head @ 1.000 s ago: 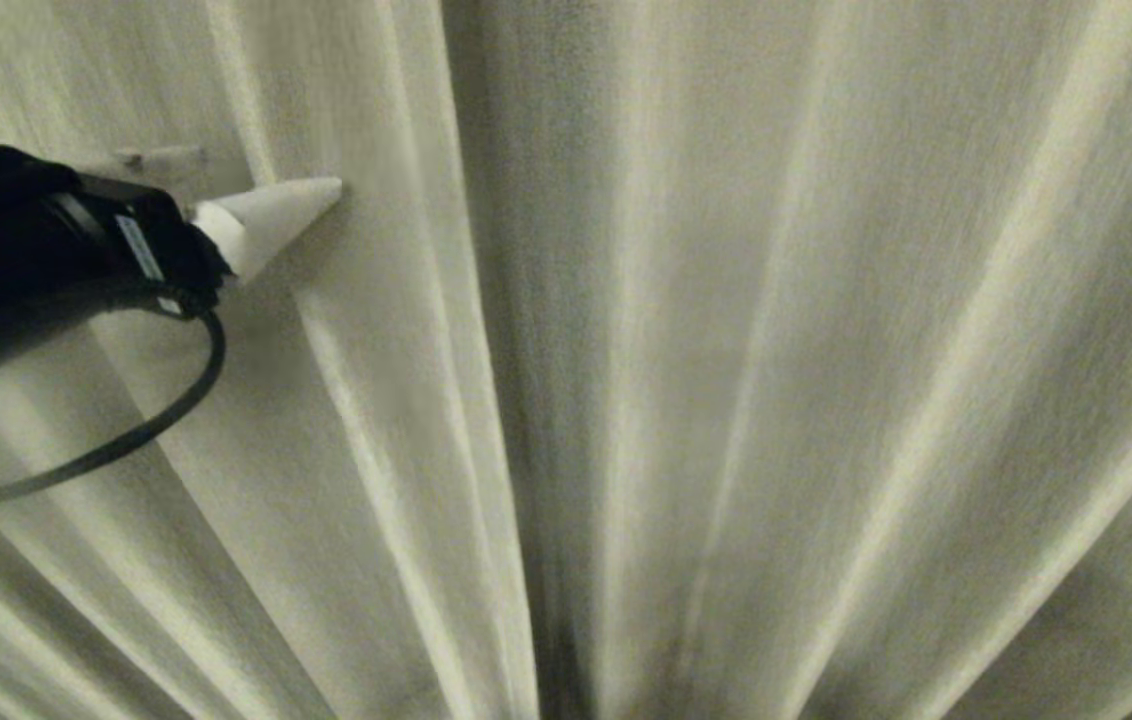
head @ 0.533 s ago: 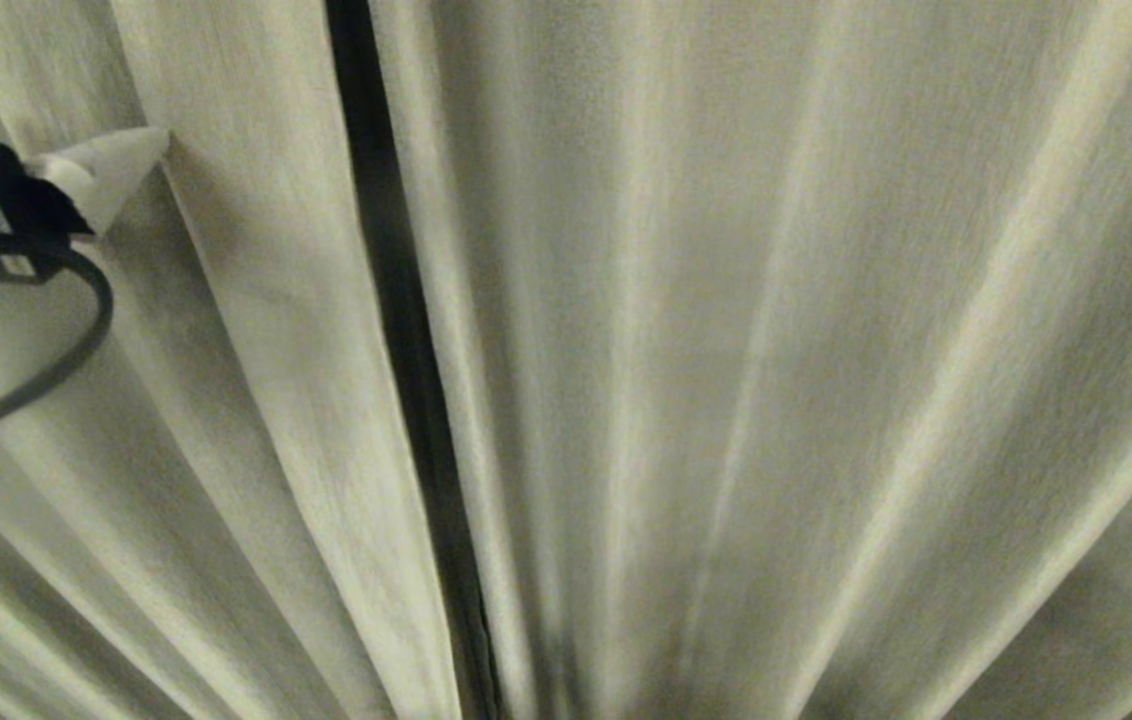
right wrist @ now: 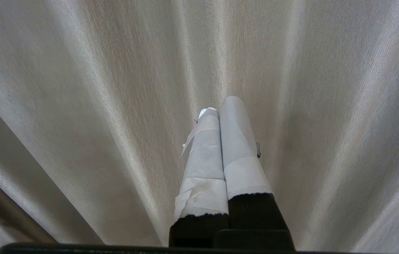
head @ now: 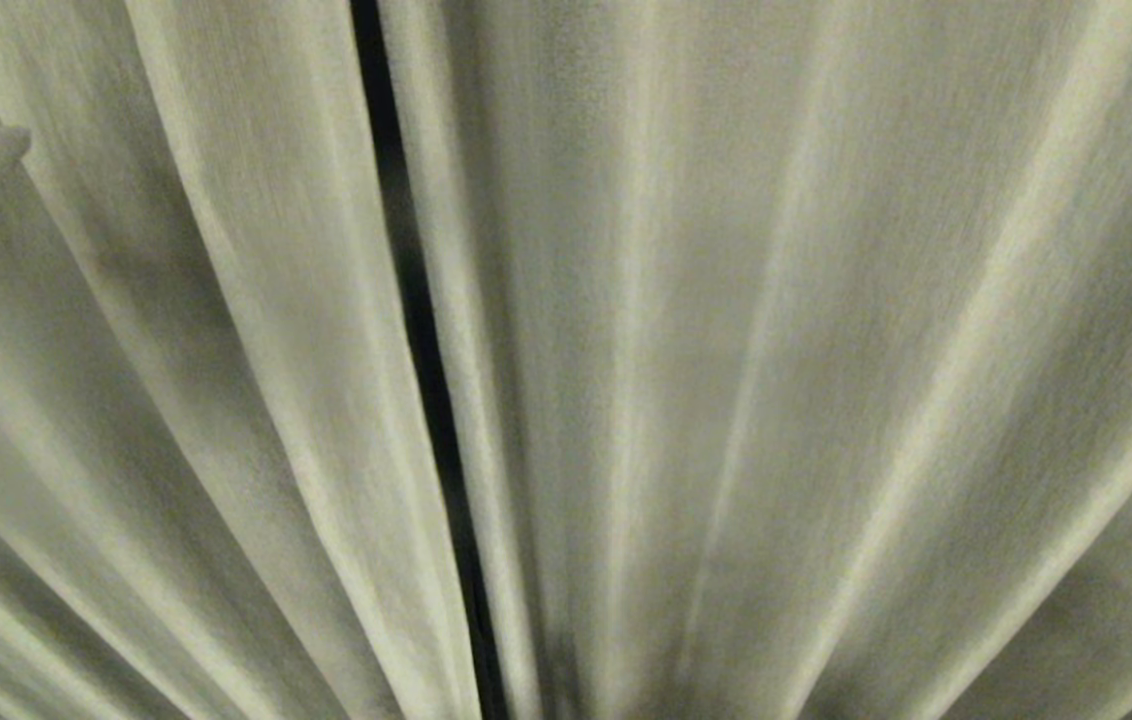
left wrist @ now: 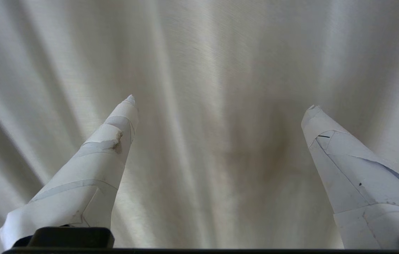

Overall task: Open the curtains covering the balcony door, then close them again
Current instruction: Pull the outer curtains open on both sides

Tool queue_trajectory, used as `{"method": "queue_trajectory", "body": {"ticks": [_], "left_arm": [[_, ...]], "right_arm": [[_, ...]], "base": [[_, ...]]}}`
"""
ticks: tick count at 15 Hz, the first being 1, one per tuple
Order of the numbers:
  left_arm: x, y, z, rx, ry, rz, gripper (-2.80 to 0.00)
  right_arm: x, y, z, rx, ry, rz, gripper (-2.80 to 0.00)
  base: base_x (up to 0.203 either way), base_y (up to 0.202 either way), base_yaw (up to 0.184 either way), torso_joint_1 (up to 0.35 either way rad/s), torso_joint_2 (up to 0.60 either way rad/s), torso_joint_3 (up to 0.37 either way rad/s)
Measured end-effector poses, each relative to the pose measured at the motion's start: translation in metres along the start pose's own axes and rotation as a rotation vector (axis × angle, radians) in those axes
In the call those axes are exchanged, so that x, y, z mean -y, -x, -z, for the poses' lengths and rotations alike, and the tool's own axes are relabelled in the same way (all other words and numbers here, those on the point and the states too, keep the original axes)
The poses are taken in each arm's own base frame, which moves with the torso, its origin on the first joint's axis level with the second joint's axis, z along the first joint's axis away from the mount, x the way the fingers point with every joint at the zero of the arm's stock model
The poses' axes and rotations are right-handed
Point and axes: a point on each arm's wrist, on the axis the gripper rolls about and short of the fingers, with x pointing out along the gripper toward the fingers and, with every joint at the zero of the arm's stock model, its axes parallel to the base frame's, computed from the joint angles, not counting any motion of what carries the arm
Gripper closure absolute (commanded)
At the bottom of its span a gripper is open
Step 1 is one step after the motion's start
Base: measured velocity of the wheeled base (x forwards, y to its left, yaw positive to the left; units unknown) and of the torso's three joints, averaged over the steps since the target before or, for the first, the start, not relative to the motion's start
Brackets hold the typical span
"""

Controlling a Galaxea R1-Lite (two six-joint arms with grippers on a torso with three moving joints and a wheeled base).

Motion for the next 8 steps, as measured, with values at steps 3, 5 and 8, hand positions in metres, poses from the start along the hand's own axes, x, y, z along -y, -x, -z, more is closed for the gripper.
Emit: {"method": "queue_trajectory", "body": {"ticks": [3,5,8], "left_arm": [[-0.0077,0.0007,-0.0054,0.018,0.010,-0.049,-2.80],[-0.0096,0.0002,-0.0063,0.022,0.018,-0.061,-2.80],[-0.0084,-0.0089,-0.0068,0.017,0.039,-0.078,-2.80]], "right_arm": [[0.0000,0.0000,0.0000,0.000,0.000,0.000,0.00],[0.0000,0.0000,0.0000,0.000,0.000,0.000,0.00],[0.0000,0.0000,0.0000,0.000,0.000,0.000,0.00]], "base": [[0.000,0.000,0.000,0.000,0.00,0.000],[0.000,0.000,0.000,0.000,0.00,0.000],[0.000,0.000,0.000,0.000,0.00,0.000]]}}
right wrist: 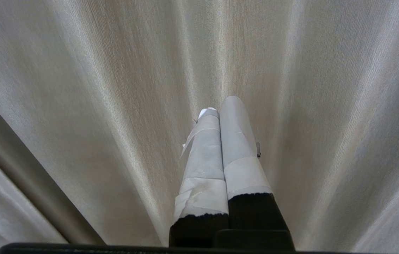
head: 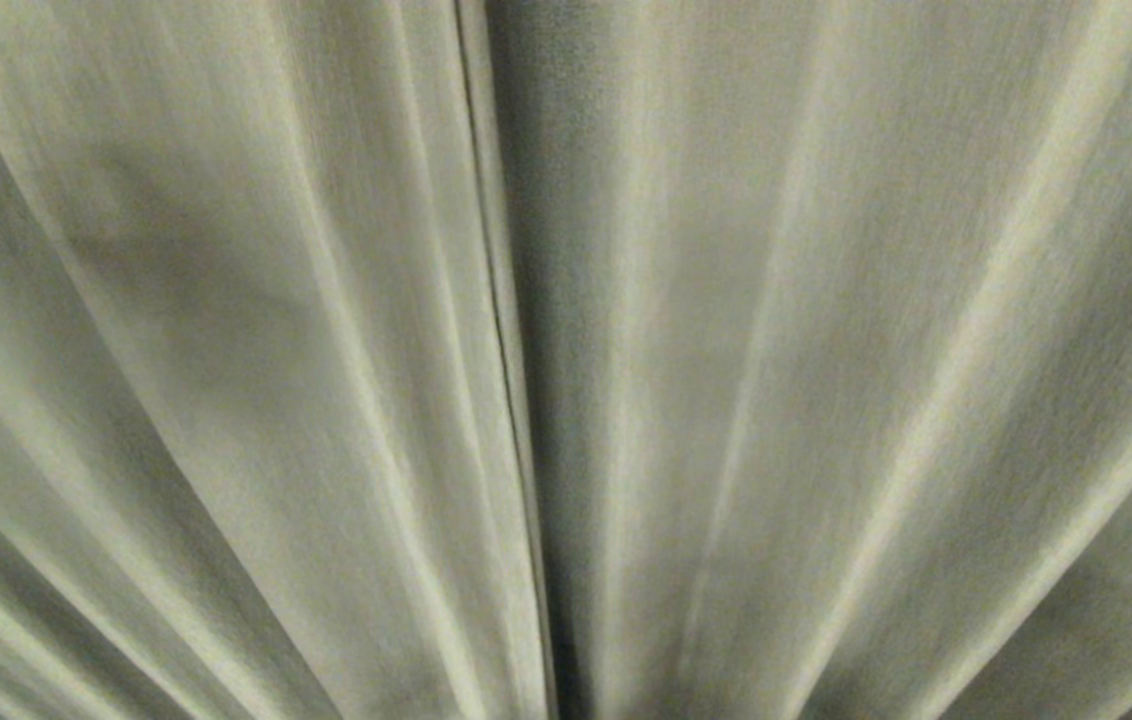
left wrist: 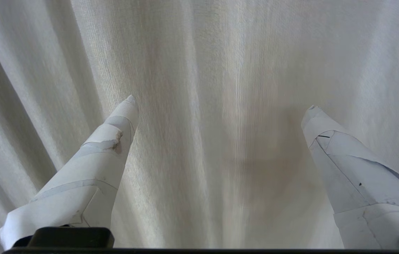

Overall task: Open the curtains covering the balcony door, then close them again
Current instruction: Pull the outer curtains open on both sides

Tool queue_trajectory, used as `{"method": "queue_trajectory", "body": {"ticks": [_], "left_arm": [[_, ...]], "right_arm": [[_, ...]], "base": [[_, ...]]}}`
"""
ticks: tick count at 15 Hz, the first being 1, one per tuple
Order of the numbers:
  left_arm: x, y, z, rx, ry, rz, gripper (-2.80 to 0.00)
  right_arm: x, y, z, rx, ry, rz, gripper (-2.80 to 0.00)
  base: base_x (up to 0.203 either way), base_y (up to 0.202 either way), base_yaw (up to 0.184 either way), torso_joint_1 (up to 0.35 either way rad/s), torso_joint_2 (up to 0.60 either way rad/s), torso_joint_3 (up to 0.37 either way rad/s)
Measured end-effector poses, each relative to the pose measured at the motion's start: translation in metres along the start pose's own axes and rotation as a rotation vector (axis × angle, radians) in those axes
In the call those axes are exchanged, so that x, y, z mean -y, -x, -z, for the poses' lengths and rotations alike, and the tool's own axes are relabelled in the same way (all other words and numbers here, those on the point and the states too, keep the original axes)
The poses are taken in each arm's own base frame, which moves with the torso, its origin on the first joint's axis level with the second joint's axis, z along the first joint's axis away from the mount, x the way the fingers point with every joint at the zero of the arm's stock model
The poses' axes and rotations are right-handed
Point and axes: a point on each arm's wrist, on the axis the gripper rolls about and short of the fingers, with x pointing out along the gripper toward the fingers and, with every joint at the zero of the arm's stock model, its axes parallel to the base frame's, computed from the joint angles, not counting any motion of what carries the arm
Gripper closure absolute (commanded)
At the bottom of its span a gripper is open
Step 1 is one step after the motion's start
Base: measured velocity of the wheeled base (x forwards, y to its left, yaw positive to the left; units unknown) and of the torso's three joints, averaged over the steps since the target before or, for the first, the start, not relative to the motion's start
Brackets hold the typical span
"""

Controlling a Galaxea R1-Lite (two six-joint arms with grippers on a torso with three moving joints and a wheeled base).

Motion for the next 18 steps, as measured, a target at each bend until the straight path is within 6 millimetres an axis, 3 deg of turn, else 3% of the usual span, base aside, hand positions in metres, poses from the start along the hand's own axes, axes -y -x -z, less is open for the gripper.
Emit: {"method": "queue_trajectory", "body": {"ticks": [9,15,16,18], "left_arm": [[0.004,-0.082,-0.002,0.004,0.087,0.060,-2.80],[0.002,-0.145,0.009,0.076,0.102,0.057,-2.80],[0.001,-0.154,0.012,0.092,0.104,0.052,0.00],[0.001,-0.168,0.022,0.089,0.102,0.039,0.00]], "right_arm": [[0.000,0.000,0.000,0.000,0.000,0.000,0.00],[0.000,0.000,0.000,0.000,0.000,0.000,0.00],[0.000,0.000,0.000,0.000,0.000,0.000,0.00],[0.000,0.000,0.000,0.000,0.000,0.000,0.00]], "base": [[0.000,0.000,0.000,0.000,0.00,0.000],[0.000,0.000,0.000,0.000,0.00,0.000],[0.000,0.000,0.000,0.000,0.00,0.000],[0.000,0.000,0.000,0.000,0.00,0.000]]}}
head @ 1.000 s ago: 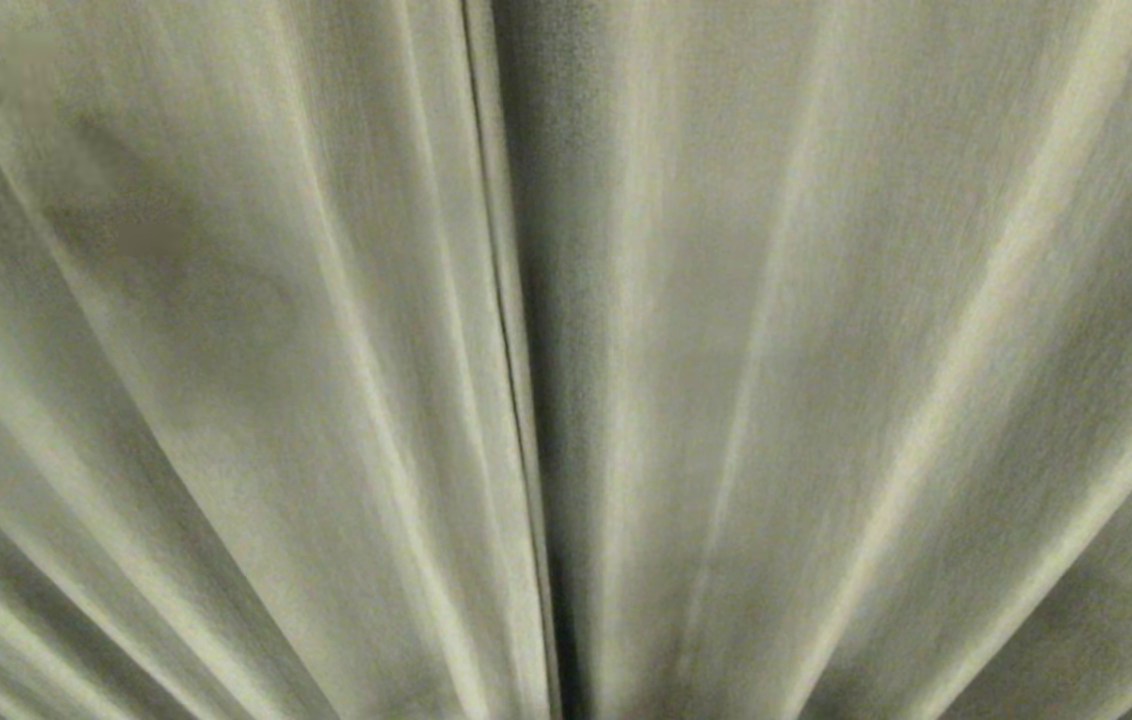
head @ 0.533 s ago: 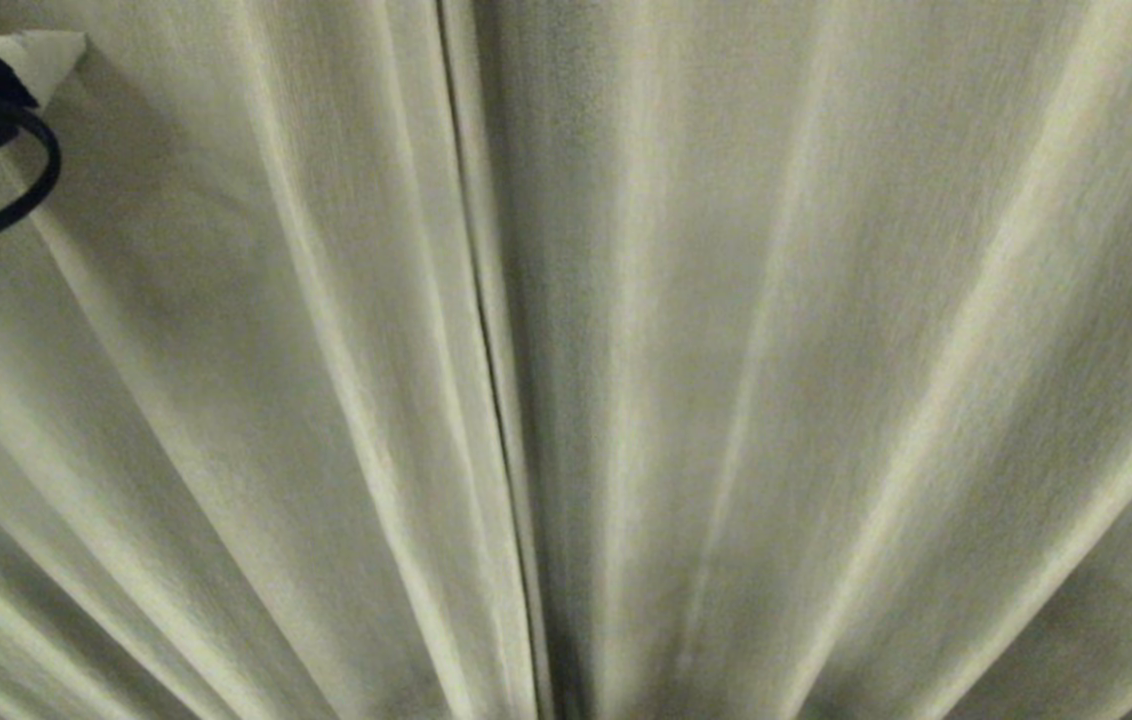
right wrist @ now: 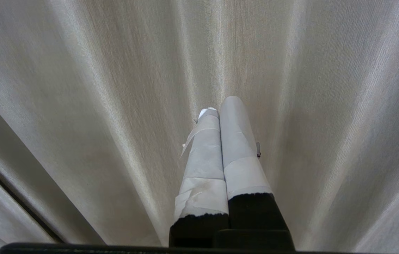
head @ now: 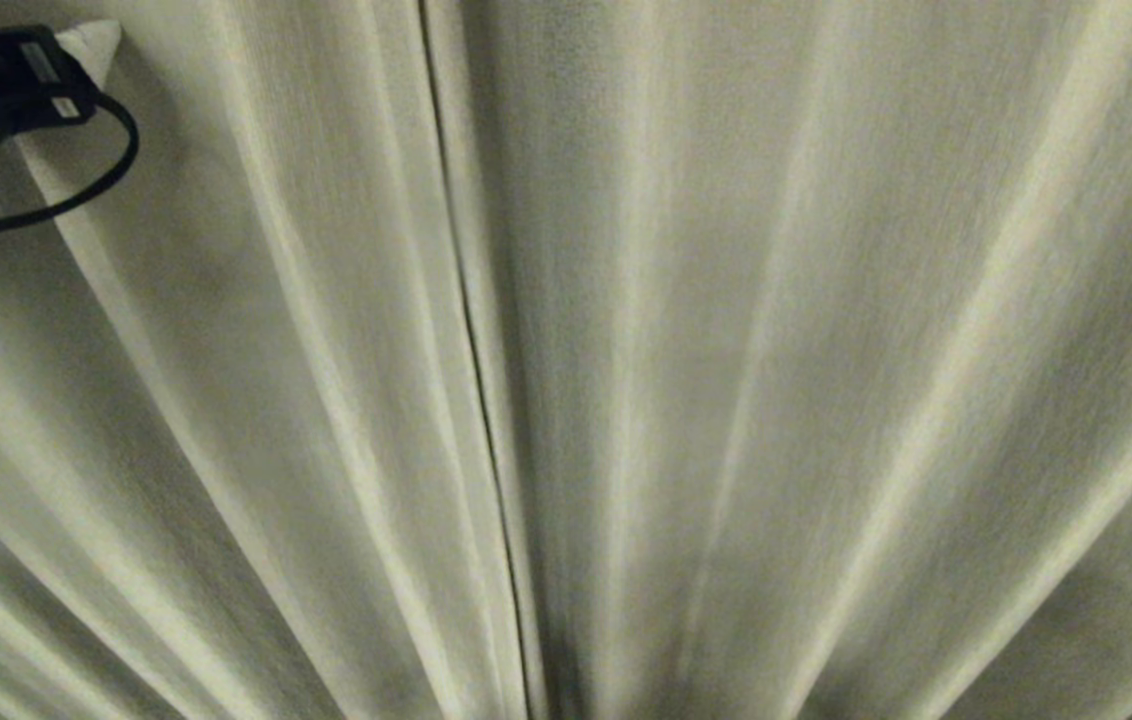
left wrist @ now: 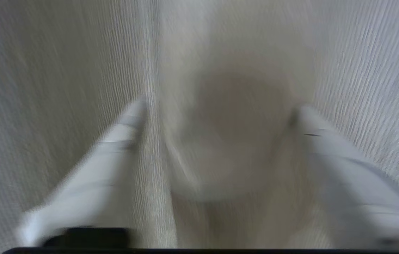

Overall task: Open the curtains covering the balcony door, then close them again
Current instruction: Pull the outer curtains open on both sides

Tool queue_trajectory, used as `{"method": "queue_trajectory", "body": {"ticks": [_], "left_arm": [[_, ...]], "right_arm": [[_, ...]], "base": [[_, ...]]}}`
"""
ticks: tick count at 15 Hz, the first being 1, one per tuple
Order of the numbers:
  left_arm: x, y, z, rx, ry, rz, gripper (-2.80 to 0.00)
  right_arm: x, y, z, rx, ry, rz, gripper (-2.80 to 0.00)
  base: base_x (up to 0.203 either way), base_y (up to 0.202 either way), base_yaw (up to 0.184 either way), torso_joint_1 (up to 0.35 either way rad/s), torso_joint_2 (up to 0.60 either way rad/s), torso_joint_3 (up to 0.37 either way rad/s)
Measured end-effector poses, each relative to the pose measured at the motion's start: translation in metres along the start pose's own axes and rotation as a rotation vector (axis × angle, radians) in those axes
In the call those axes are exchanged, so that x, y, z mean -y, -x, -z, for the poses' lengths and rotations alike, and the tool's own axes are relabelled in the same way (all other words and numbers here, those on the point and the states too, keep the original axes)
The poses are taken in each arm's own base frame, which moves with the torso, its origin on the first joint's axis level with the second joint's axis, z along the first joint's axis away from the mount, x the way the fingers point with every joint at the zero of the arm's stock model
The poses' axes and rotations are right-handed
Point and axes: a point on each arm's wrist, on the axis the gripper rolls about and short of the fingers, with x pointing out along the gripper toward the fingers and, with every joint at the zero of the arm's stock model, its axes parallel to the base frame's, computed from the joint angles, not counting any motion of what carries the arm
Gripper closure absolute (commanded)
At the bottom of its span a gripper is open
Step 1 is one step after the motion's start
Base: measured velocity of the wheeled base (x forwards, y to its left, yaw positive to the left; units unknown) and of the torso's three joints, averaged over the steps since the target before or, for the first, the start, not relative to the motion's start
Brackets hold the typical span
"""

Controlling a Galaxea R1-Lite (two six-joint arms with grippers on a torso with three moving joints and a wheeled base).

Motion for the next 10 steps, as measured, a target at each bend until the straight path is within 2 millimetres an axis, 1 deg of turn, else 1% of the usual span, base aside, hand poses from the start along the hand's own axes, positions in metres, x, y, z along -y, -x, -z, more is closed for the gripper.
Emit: {"method": "queue_trajectory", "body": {"ticks": [2,4,7,10], "left_arm": [[0.000,-0.007,0.010,-0.025,-0.005,-0.002,0.00],[0.001,-0.011,0.016,-0.039,-0.007,0.008,0.00],[0.002,-0.014,0.021,-0.051,0.005,0.047,0.00],[0.002,-0.015,0.022,-0.054,0.019,0.051,0.00]], "right_arm": [[0.000,0.000,0.000,0.000,0.000,0.000,0.00],[0.000,0.000,0.000,0.000,-0.001,0.000,0.00],[0.000,0.000,0.000,0.000,0.000,0.000,0.00],[0.000,0.000,0.000,0.000,0.000,0.000,0.00]], "base": [[0.000,0.000,0.000,0.000,0.00,0.000],[0.000,0.000,0.000,0.000,0.00,0.000],[0.000,0.000,0.000,0.000,0.00,0.000],[0.000,0.000,0.000,0.000,0.00,0.000]]}}
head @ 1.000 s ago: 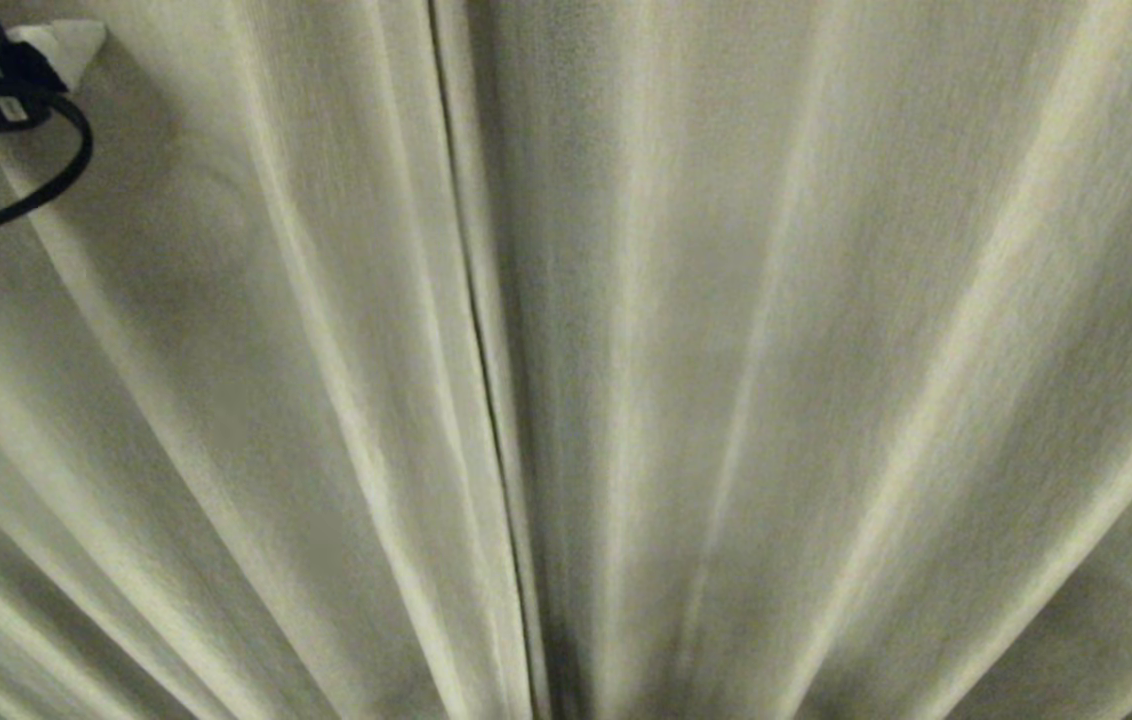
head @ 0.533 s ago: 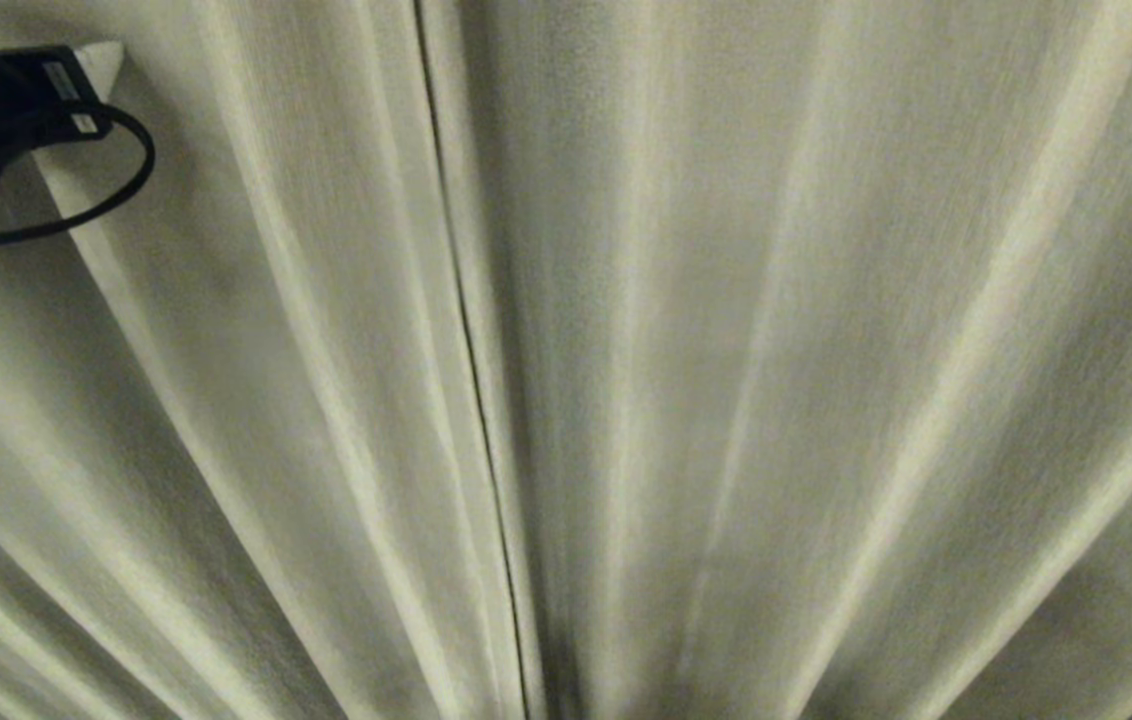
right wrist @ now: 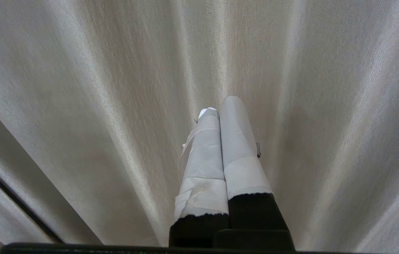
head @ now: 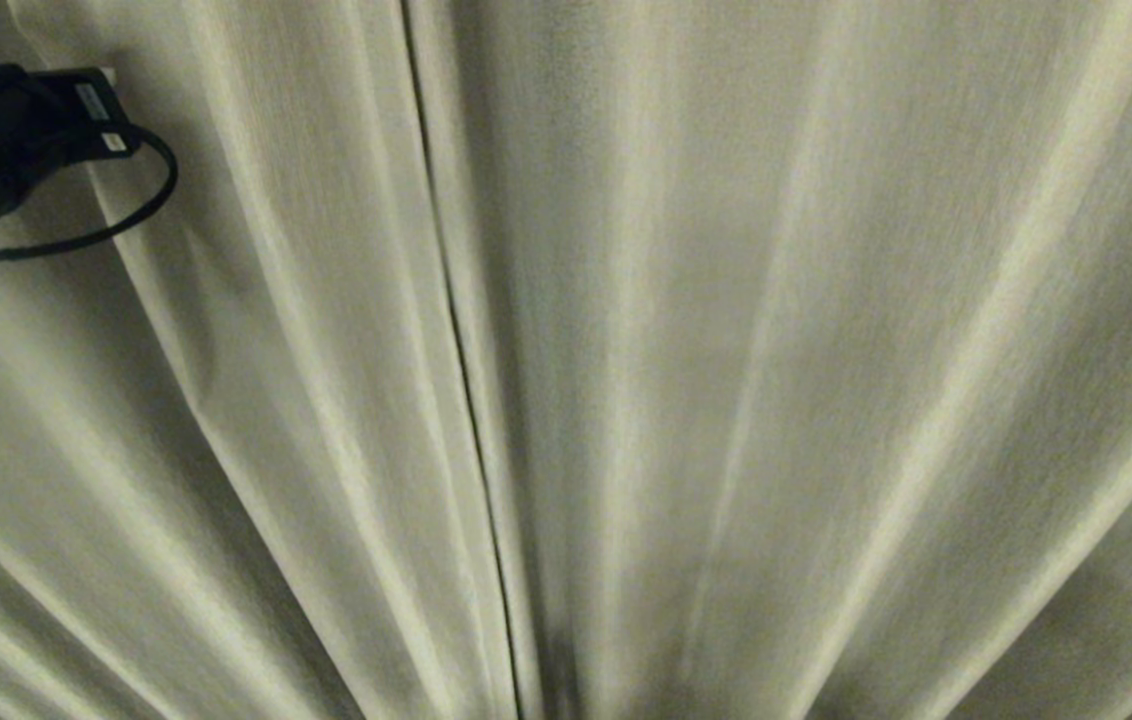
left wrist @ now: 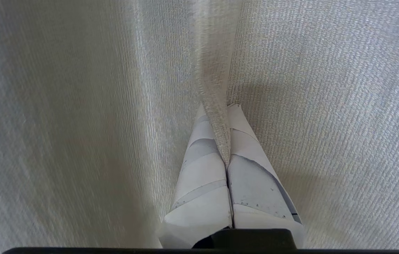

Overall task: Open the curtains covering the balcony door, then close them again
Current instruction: Pull the outer curtains open on both sides

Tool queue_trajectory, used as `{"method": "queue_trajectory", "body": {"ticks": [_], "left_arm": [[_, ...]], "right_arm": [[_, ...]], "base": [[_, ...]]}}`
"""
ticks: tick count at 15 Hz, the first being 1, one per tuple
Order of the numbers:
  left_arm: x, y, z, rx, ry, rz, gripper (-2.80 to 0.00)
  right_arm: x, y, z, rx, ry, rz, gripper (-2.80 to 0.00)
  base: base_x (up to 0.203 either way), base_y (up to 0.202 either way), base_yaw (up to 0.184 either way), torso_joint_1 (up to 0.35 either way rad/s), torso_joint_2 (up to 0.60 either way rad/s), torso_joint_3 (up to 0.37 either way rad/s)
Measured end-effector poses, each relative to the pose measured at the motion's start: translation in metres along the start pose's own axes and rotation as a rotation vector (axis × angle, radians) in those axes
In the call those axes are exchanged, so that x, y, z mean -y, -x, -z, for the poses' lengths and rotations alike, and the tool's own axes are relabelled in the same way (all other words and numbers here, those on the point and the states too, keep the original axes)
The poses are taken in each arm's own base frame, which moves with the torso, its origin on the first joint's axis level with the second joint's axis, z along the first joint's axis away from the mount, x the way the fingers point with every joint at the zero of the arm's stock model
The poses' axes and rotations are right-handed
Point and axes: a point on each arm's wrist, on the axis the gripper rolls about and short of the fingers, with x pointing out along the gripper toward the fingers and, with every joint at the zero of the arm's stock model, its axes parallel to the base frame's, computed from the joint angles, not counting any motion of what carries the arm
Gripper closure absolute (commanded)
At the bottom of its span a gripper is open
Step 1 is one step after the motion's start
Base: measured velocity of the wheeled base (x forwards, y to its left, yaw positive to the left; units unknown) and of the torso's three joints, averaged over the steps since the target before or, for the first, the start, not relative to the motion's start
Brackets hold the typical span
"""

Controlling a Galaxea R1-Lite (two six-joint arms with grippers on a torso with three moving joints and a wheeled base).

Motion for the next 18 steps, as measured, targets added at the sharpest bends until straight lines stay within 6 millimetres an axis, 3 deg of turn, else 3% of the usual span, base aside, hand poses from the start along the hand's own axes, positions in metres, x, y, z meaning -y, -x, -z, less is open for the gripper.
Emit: {"method": "queue_trajectory", "body": {"ticks": [7,18], "left_arm": [[-0.012,-0.007,-0.003,0.092,0.023,0.018,0.00],[-0.106,-0.029,-0.004,0.147,-0.017,0.149,0.00]], "right_arm": [[0.000,0.000,0.000,0.000,0.000,0.000,0.00],[0.000,0.000,0.000,0.000,0.000,0.000,0.00]], "base": [[0.000,0.000,0.000,0.000,0.00,0.000],[0.000,0.000,0.000,0.000,0.00,0.000]]}}
